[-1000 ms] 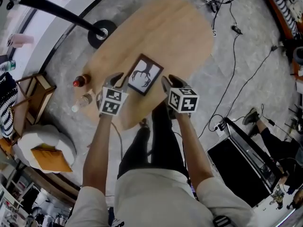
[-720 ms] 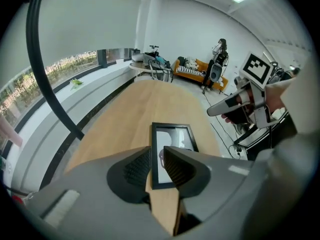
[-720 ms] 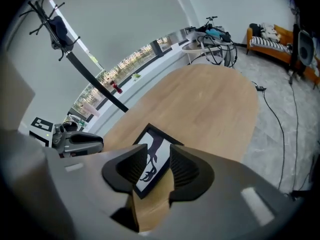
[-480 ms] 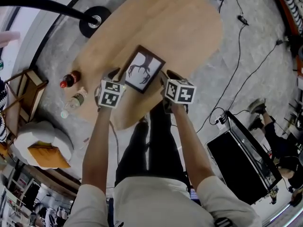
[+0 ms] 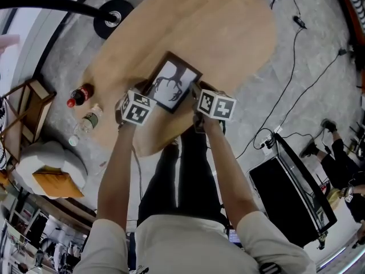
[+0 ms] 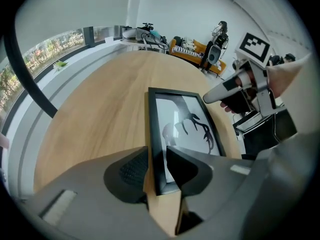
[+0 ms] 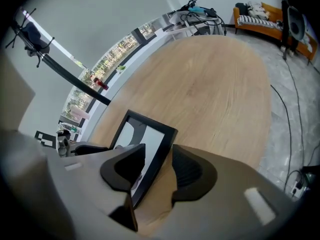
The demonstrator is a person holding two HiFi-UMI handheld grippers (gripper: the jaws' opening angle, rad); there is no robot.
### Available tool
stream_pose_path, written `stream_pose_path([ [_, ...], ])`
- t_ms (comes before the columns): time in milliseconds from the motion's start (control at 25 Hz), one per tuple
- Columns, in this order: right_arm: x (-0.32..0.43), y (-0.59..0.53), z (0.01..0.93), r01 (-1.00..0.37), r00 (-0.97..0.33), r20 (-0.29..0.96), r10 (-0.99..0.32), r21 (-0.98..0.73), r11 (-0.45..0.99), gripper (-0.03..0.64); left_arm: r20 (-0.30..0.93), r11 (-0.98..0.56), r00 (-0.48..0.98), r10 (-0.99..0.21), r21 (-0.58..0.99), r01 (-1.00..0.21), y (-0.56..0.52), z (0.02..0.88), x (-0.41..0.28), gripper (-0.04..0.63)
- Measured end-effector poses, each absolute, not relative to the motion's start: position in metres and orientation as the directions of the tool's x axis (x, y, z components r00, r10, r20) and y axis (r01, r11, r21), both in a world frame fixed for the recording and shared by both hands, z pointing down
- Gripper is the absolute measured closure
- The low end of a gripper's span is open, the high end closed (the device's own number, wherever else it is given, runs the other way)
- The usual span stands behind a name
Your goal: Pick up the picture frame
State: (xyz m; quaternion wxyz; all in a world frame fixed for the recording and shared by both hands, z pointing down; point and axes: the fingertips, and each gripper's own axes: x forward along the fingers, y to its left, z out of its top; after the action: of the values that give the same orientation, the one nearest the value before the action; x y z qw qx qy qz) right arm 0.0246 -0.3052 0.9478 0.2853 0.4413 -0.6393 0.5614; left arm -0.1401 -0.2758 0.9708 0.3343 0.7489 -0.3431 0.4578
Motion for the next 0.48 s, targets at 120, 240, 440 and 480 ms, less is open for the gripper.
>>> stream_pose_path([
  [120,0.024,-0.306,0.955,-0.881,-0.449,0.863,-0.229,-0.471,-0.046,0.448,0.912,-0.544,0.356,-0.206,0.195,-0.816,-0.276,0.972,-0.141,0.457],
  [240,0.019,-0.306,0.961,-0.882,-0.45,0.867,-0.212,-0.469,-0.045,0.448,0.911,-0.547,0.365,-0.191,0.21,-0.81,-0.275,0.973,-0.14,0.463],
  [440,0.024,-0.309,0.965,-0.9,-0.409,0.885,-0.221,-0.431,-0.06,0.485,0.902,-0.535,0.388,-0.19,0.237,-0.811,-0.274,0.972,-0.136,0.494],
  [480,0.025,-0.309,0.966,-0.902,-0.403,0.887,-0.226,-0.427,-0.066,0.495,0.899,-0.531,0.394,-0.192,0.243,-0.812,-0.274,0.972,-0.137,0.494],
])
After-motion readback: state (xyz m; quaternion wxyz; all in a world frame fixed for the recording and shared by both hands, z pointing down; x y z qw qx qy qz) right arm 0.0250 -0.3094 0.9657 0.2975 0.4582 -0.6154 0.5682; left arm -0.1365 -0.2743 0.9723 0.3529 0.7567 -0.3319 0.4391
